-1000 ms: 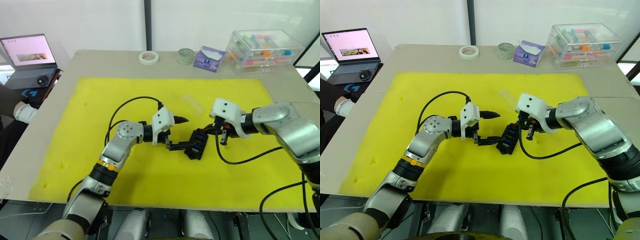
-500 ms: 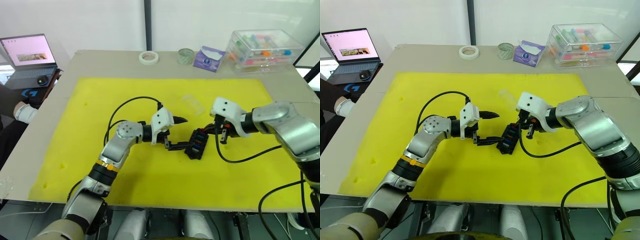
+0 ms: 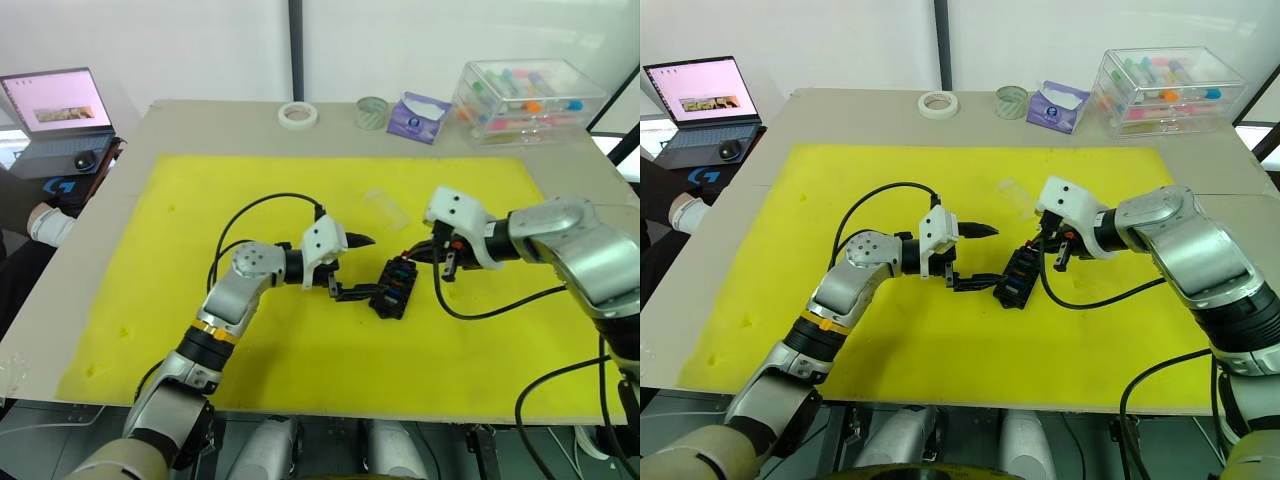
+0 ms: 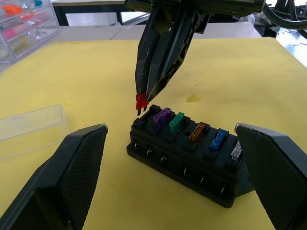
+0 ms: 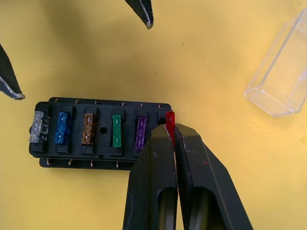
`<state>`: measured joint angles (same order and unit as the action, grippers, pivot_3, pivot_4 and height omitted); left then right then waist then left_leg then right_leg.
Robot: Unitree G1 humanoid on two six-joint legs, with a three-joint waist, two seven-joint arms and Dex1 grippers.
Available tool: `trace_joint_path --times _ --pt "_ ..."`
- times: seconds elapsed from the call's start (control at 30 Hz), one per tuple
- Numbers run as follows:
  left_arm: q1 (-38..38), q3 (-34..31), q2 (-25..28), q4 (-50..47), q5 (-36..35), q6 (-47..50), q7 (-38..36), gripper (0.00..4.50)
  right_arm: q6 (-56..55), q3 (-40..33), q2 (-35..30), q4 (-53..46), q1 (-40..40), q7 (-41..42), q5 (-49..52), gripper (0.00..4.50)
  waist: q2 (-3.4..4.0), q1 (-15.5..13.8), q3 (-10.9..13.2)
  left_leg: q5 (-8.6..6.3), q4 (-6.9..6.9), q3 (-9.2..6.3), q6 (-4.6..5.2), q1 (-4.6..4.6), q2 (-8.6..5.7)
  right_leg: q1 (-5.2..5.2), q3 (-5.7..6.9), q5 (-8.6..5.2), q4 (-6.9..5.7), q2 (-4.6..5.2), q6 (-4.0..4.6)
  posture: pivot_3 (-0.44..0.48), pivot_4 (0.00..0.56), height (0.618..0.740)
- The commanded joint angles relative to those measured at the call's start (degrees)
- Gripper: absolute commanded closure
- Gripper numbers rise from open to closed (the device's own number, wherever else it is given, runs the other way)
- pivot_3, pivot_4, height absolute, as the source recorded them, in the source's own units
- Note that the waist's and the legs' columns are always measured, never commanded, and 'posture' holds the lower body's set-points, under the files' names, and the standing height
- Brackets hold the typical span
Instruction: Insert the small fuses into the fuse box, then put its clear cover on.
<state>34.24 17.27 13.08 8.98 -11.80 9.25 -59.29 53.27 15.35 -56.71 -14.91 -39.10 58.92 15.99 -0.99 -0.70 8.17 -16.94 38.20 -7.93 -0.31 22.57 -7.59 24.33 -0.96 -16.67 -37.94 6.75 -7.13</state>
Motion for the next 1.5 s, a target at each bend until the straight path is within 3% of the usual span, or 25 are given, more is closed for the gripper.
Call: trace_joint_path --times 0.03,1.5 --pt "0.96 -0.31 0.05 -0.51 0.01 -1.06 -0.15 0.01 -0.83 -0.78 0.07 -0.41 -0.50 0.19 -0.48 4.50 0.00 0.00 0.00 0.00 0.00 0.00 0.00 0.00 0.00 0.00 0.00 0.00 0.00 0.00 0.00 0.000 0.150 0.740" --pt "0.15 0.17 0.26 -1.39 0.42 -1.03 -0.01 0.01 2.48 0.79 2.52 1.41 -0.41 0.46 -0.92 4.50 0.00 0.01 0.00 0.00 0.00 0.00 0.00 0.00 0.00 0.00 0.00 0.00 -0.01 -0.01 0.00 0.000 0.150 0.740"
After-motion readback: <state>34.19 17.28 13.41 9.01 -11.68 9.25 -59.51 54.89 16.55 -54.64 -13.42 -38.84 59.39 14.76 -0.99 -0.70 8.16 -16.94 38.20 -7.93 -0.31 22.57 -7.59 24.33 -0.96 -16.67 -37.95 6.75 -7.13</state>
